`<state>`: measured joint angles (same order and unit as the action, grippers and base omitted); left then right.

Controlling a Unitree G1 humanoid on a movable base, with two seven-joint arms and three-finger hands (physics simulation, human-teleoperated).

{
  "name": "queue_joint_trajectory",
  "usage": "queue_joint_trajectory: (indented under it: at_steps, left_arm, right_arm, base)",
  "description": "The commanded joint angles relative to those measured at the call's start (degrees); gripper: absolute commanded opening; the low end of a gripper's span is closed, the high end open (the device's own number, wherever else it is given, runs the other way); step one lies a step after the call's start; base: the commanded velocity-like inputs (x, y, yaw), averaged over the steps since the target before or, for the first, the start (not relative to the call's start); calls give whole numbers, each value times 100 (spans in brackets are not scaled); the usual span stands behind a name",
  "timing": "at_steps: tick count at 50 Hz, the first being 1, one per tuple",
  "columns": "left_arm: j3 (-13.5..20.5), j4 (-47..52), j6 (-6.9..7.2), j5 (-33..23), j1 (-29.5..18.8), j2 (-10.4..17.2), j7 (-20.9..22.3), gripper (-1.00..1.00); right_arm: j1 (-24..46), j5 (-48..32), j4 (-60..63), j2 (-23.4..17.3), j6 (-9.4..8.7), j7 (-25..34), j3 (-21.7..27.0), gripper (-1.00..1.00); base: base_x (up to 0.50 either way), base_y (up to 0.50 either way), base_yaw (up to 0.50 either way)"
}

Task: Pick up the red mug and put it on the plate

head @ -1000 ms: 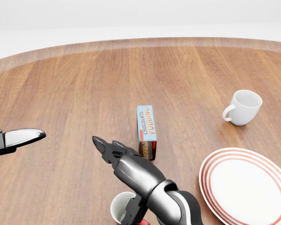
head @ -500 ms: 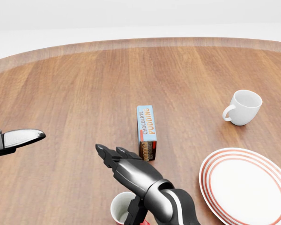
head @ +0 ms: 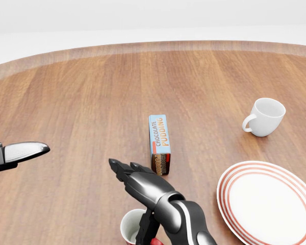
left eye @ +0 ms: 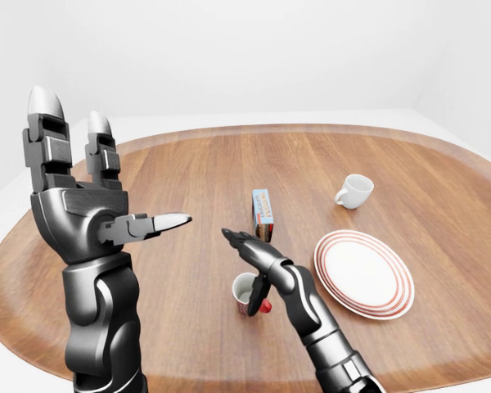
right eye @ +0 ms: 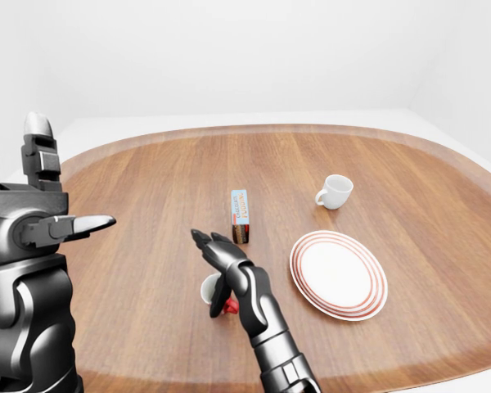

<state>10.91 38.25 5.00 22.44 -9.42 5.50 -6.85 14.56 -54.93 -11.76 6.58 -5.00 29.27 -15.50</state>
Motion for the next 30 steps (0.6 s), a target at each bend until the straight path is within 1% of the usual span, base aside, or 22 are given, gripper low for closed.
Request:
queue_joint_trajectory:
  at_steps: [1,7,22,26,30]
  left_arm:
    - [2,9,0,6,26,-4,3,95]
    - [5,-10,0,7,12,-2,0,95]
    - [43,-34,0,52,-29,24,-29,95]
    - [13,-29,0,38,-7,12,-23,95]
    - [30,60,0,89,-53,24,-77,95]
  right_arm:
    - [316,46,-784,66,0,-550,112,100]
    - [359,49,-1114,133,0,-923,78,100]
    - [357,-25,-1512,252,0,-1050,-18,100]
    - [416,-2,-1736,267,0,-1137,3,100]
    - [505,69,-2278,292,0,-1357,24,100]
  base:
    - [0,0,0]
    - [0,0,0]
    - [0,0,0]
    - [0,0,0]
    - [0,0,0]
